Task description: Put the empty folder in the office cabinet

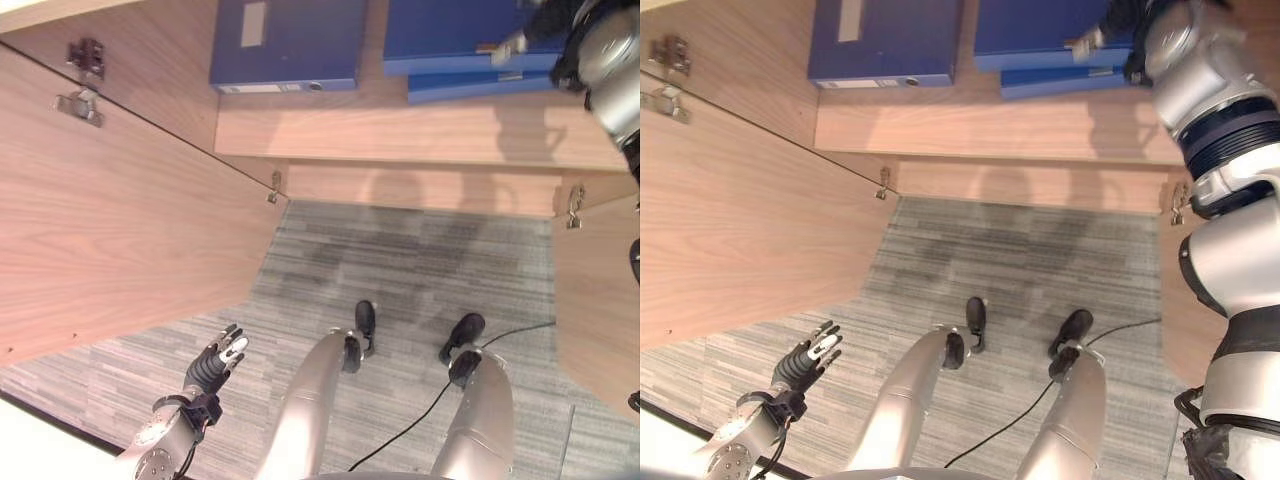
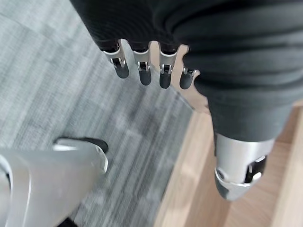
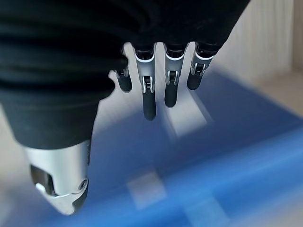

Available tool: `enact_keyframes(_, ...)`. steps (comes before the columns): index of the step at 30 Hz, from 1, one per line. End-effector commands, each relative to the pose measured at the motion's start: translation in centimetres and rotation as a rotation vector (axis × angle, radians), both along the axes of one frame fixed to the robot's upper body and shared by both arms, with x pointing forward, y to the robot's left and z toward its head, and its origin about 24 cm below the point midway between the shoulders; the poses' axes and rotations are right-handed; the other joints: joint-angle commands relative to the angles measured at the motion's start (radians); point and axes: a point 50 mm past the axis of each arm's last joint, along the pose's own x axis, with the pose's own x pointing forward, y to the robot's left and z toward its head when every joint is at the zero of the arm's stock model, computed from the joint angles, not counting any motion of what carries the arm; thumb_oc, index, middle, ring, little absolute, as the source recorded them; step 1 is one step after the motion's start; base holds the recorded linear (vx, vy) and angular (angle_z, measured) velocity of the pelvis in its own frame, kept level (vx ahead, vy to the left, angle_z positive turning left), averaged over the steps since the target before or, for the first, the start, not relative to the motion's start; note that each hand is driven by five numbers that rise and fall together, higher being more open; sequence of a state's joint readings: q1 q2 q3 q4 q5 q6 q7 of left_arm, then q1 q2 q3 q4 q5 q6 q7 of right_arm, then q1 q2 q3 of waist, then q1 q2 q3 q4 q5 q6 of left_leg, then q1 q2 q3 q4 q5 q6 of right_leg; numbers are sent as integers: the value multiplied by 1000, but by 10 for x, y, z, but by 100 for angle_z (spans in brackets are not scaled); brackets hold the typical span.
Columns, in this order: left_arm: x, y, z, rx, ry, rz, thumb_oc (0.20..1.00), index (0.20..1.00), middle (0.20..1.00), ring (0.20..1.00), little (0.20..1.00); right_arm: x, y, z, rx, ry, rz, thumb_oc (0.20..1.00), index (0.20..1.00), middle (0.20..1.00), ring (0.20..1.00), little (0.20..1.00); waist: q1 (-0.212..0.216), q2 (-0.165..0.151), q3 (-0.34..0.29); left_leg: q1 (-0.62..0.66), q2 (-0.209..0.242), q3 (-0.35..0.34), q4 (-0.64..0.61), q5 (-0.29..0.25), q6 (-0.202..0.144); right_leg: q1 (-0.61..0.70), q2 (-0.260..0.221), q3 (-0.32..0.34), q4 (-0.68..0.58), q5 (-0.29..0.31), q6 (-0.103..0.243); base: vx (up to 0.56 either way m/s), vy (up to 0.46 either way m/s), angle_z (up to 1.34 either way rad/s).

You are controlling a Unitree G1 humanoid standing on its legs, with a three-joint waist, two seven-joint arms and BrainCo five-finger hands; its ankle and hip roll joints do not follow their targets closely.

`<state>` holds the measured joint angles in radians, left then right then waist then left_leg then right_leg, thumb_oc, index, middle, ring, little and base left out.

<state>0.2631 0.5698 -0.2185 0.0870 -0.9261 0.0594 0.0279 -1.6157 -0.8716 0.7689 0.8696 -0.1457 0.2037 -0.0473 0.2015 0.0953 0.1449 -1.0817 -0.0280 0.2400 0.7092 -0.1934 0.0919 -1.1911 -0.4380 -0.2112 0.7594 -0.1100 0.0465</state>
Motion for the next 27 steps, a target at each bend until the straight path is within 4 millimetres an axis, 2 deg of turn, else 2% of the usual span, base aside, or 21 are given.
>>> enact_keyframes(1,-4,15,12,77,-64,39,1000,1000,1000,1000,1000,-16,7,27,-87,-202,-32,1000,1000,1000,1000,1000,23,31,42,-37,20,-64,-100,-7,-29,46,-25,35,40,-112,53,0,0,0)
enact_keyframes(2,-2,14,13,81,-69,37,1000,1000,1000,1000,1000,-15,17,26,-64,-220,4,1000,1000,1000,1000,1000,17,36,49,-38,22,-61,-94,-11,-27,47,-23,38,43,-112,52,0,0,0)
enact_keyframes(4,-2,12,13,79,-69,34,1000,1000,1000,1000,1000,-13,17,20,-39,-219,9,1000,1000,1000,1000,1000,17,36,52,-39,23,-60,-90,-12,-26,47,-22,39,44,-111,51,0,0,0)
enact_keyframes(10,-2,11,15,82,-74,29,1000,1000,1000,1000,1000,8,22,-17,41,-95,60,1000,1000,1000,1000,1000,16,34,65,-43,23,-61,-80,-13,-27,50,-20,39,47,-106,50,0,0,0)
enact_keyframes(13,-3,12,15,84,-71,34,1000,1000,1000,1000,1000,14,37,-34,16,-12,126,1000,1000,1000,1000,1000,8,28,71,-46,27,-59,-74,-13,-27,46,-18,40,47,-106,46,-1,-3,-2)
enact_keyframes(15,-4,11,14,75,-65,38,1000,1000,1000,1000,1000,17,50,-56,-16,58,197,1000,1000,1000,1000,1000,-4,20,74,-52,30,-59,-64,-15,-28,40,-15,44,52,-104,41,-3,-11,-6)
enact_keyframes(18,-5,11,14,75,-64,38,1000,1000,1000,1000,1000,17,52,-60,-37,73,199,1000,1000,1000,1000,1000,-5,18,74,-53,31,-59,-66,-15,-27,38,-14,44,53,-105,40,-1,-2,-1)
enact_keyframes(20,-6,10,15,70,-67,41,1000,1000,1000,1000,1000,18,61,-87,-94,144,231,1000,1000,1000,1000,1000,-14,15,78,-58,33,-57,-65,-15,-27,32,-11,44,54,-106,38,0,0,0)
enact_keyframes(24,-5,9,17,71,-77,44,1000,1000,1000,1000,1000,20,57,-100,-101,180,201,1000,1000,1000,1000,1000,-14,12,80,-61,36,-59,-64,-13,-28,29,-9,44,53,-106,36,0,0,0)
enact_keyframes(27,-4,10,18,76,-83,44,1000,1000,1000,1000,1000,23,55,-100,-103,174,175,1000,1000,1000,1000,1000,-12,12,79,-62,37,-61,-63,-13,-27,26,-7,46,53,-107,35,0,0,0)
